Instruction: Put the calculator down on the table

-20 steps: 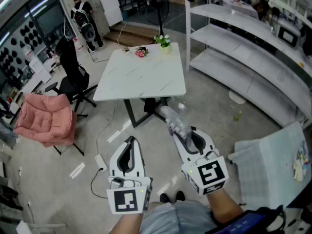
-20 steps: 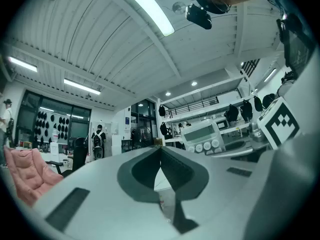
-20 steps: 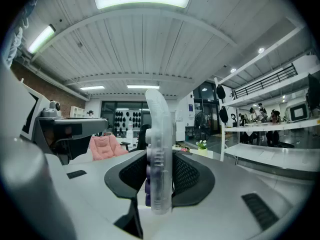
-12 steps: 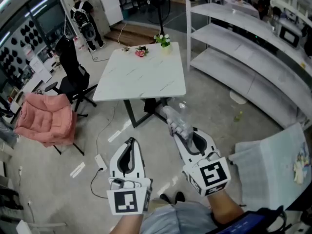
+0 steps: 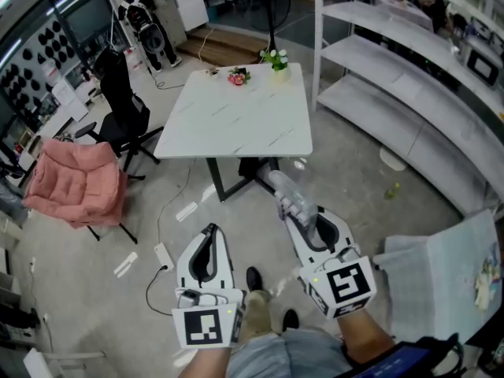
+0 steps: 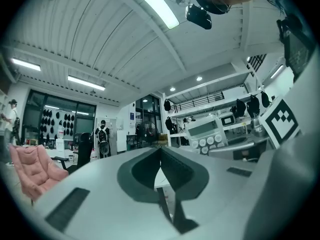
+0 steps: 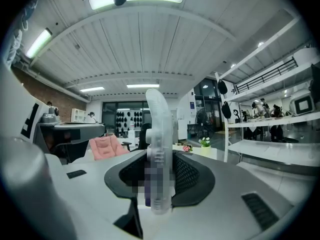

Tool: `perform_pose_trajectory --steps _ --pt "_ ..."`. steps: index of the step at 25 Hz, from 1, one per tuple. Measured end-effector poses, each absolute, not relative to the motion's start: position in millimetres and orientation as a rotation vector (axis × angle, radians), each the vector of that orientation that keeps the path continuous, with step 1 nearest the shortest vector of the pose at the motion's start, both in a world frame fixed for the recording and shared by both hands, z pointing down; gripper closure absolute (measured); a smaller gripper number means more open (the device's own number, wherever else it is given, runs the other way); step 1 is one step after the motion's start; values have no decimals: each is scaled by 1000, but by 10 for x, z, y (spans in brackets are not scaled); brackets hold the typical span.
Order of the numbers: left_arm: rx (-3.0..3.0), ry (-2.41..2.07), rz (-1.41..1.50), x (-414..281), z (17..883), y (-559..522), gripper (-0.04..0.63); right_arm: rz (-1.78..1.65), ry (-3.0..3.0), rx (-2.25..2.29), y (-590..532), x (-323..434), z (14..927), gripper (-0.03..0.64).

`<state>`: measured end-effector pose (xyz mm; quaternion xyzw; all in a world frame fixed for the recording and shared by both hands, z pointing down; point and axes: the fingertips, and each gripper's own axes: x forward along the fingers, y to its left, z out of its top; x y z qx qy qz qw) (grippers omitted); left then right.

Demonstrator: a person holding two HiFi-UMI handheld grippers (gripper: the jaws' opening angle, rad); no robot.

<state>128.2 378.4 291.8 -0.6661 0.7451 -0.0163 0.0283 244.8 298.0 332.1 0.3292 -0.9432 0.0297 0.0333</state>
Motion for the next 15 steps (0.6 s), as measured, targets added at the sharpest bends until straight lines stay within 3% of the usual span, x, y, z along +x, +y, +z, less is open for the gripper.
perform_pose_trajectory --steps 15 --pt "-2114 2320 -46 -35 3104 2568 588 162 -2848 1012 1867 1206 3524 472"
